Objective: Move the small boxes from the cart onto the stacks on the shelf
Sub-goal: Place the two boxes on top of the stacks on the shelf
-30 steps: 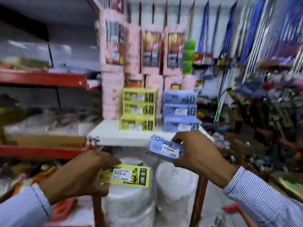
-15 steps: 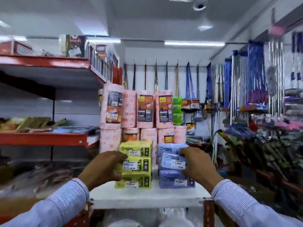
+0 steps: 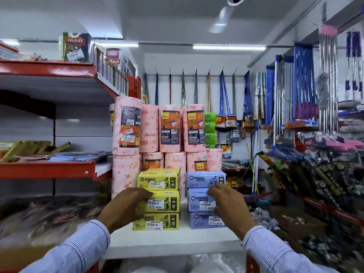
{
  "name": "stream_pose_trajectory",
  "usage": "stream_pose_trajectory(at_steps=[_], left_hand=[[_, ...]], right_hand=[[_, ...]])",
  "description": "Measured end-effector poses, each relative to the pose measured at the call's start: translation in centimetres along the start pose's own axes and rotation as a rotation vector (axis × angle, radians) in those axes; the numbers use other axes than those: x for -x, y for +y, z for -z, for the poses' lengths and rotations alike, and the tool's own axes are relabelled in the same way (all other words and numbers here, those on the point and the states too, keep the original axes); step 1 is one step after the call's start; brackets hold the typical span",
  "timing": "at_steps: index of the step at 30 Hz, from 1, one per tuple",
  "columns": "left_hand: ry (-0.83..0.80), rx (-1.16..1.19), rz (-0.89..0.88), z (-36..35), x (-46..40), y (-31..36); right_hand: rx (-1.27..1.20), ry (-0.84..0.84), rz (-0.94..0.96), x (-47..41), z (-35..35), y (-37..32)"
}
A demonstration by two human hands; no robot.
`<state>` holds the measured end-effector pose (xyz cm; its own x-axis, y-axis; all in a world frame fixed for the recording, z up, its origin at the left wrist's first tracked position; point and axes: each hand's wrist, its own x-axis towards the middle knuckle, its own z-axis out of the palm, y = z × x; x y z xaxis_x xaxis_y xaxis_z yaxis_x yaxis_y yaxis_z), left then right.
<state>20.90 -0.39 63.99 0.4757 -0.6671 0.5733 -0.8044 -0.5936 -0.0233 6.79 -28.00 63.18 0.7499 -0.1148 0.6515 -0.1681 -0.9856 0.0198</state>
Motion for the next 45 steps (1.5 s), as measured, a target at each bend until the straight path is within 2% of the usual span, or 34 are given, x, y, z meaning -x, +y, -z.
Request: stream_pose_trajectory(at_steps=[21,29,33,37,42,45], left_hand=[[0.003,0.007,0.123,-0.4,0.3,0.6],[0.032,-0.039,0.076,-0.9,1.1,1.1],[0.103,-0.111,-0.045,-1.9,4.0,3.3],[0.133,-0.067,-0.102,-2.7,8.5,7.4],[-0.025,-0.094,-0.103,-7.3,16.1,11.1],[-0.162,-0.041,-0.062,-11.3,21.2,12.4]], right_hand=[[0.034,-0.001,0.020,0.1,-0.6,0.6],[0.034,0.046,0.057,1.3,-0.8,0.0],[0.022,0.042,0.085,4.4,-1.2,-1.0],[-0.028,0.026,0.081,9.2,-1.1,-2.3],[-0.059,-0.117,0.075,18.5,-3.1,-4.0],[-0.097,-0.265,0.031,24.9,-6.2,-4.5]])
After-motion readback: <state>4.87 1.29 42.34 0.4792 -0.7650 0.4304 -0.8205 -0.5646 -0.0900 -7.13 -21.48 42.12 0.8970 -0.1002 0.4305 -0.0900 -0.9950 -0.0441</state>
